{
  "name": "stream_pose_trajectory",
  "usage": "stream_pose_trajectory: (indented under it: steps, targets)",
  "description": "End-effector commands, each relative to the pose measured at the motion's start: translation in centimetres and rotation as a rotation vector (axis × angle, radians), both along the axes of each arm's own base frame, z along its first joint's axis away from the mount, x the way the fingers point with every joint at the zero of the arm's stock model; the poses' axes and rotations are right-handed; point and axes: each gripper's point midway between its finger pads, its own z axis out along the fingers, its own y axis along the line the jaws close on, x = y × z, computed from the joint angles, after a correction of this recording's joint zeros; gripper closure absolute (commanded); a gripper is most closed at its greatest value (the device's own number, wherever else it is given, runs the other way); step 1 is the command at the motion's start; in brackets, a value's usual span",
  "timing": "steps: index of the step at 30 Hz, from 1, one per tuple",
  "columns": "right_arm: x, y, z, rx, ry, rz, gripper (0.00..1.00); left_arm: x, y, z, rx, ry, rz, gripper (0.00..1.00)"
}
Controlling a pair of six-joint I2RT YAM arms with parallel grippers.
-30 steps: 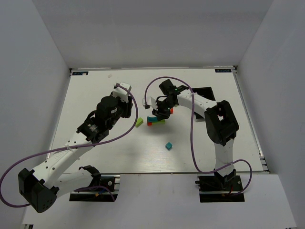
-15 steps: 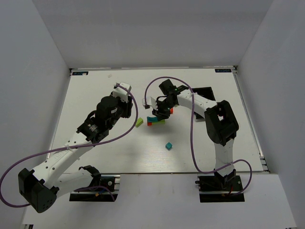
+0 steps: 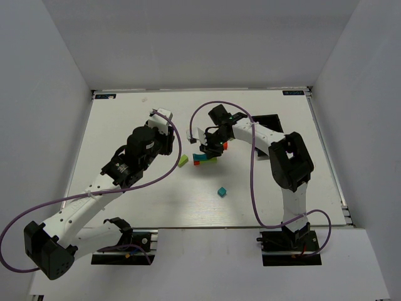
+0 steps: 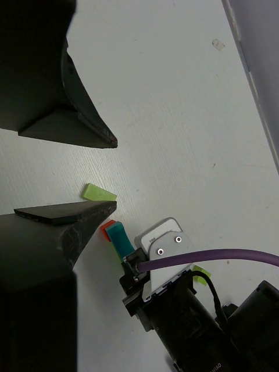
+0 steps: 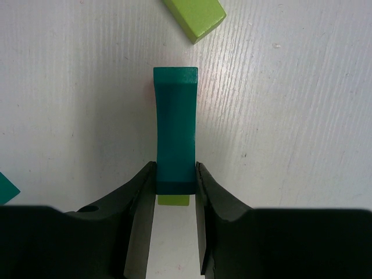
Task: Build the wood block tower
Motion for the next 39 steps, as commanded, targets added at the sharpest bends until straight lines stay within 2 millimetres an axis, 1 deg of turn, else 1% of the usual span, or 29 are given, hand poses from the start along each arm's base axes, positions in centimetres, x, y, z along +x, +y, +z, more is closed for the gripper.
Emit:
stream_pose_trajectory:
  steps: [1, 18, 19, 25, 30, 39]
  targets:
    - [-0.26, 0.18, -0.15, 0.007, 0.005, 0.007, 0.96, -0.01, 0.4, 0.62, -0.012, -0.023, 0.01, 0.48]
    - [-0.2, -0.03, -0.6, -0.007, 0.01, 0.005, 0.96, -0.01, 0.4, 0.62, -0.012, -0.023, 0.01, 0.48]
    - [-0.22, 0.04, -0.62, -0.007, 0.011, 0.005, 0.95, -0.01, 0.4, 0.62, -0.012, -0.023, 0.01, 0.48]
    - [-0.27, -0.05, -0.64, -0.008, 0.014, 0.006, 0.94, -0.01, 0.4, 0.62, -0.012, -0.023, 0.01, 0.48]
    - [-0.23, 0.06, -0.7, -0.007, 0.011, 0.01, 0.92, -0.01, 0.4, 0.62, -0.012, -0.023, 0.01, 0.48]
    - [-0.36, -0.01, -0.92, -0.014, 0.018, 0.008, 0.9, -0.01, 0.4, 0.62, -0.012, -0.023, 0.01, 0.48]
